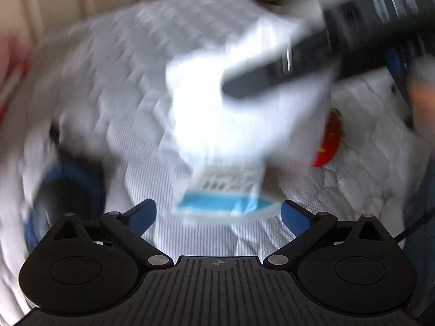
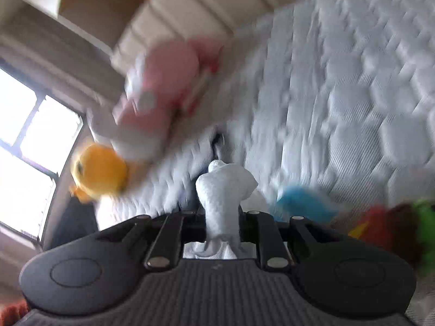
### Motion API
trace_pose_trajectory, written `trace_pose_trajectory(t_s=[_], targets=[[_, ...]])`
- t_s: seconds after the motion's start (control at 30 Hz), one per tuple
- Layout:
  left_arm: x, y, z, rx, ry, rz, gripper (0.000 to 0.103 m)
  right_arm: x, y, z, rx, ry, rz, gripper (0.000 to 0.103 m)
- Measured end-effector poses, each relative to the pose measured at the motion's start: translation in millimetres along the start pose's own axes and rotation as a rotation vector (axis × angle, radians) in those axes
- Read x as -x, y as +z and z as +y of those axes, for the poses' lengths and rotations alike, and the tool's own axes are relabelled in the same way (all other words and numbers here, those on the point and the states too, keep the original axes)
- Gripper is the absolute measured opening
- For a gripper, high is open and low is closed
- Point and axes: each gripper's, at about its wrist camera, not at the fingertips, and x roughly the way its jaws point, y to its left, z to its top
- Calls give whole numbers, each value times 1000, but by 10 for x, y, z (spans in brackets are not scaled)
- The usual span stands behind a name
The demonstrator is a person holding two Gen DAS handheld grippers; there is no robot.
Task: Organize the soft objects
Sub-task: 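Release the strawberry from the left gripper onto the bed, then grasp the wet-wipe packet with the left gripper while the right gripper wipes it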
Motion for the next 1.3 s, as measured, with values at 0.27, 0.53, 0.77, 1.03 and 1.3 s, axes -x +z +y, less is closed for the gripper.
trace_pose_trajectory(t_s=[0.27,0.53,0.77,1.03,1.3], targets=[[-287,-22,156,158,-68,80,101,14,30,-328,-20,-254,-12,15],[-277,26,202,146,-64,105,102,-57,102,-318,52,-397,-41,19],[-316,25,222,145,-57,127,103,-82,177,-217,0,-202,-74,19],[-347,29,211,107,-60,146,103,-278,-159,31,-16,-22,113,17],[-349,-6,192,86,-52,134,103,0,-264,-126,-40,-204,149,17]])
